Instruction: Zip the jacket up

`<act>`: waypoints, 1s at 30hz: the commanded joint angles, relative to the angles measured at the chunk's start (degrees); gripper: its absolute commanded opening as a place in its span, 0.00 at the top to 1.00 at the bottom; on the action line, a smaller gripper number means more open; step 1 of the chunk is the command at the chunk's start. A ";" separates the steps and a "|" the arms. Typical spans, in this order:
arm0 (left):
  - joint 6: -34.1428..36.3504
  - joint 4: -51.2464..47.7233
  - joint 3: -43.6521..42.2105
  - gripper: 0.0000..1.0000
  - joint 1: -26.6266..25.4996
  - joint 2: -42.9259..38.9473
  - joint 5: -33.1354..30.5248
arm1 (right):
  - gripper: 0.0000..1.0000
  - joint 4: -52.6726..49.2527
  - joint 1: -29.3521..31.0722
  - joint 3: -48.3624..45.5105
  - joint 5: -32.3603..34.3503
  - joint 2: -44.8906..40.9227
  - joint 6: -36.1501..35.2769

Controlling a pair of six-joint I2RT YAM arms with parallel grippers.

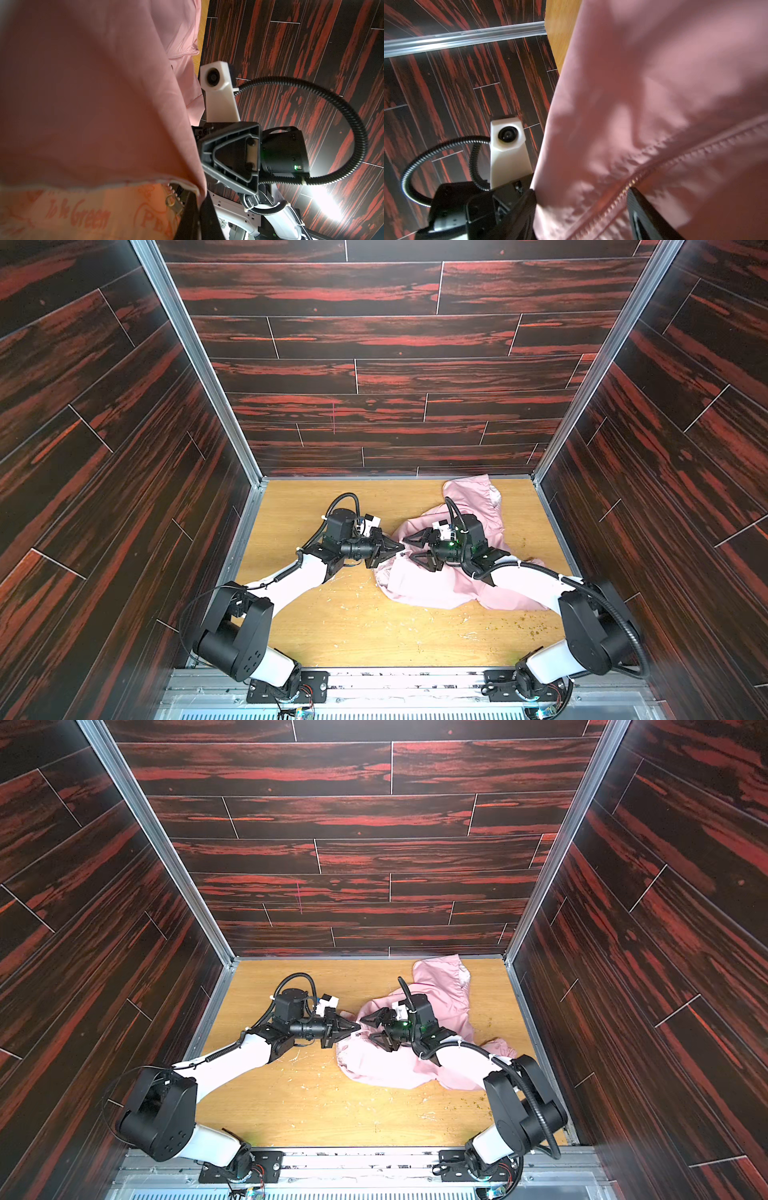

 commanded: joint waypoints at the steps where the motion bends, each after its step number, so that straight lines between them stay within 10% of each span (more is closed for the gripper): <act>1: -0.89 2.95 -0.38 1.00 -0.23 -2.98 0.11 | 0.34 5.02 -0.06 0.76 -0.70 2.47 5.10; 12: -0.47 2.51 -2.21 0.83 -0.22 -4.77 -1.10 | 1.00 0.50 0.04 4.26 -0.68 1.89 5.05; 30: 11.60 -12.02 -4.15 0.55 -1.46 -9.83 -7.91 | 1.00 -2.27 0.11 6.93 -1.50 2.05 4.92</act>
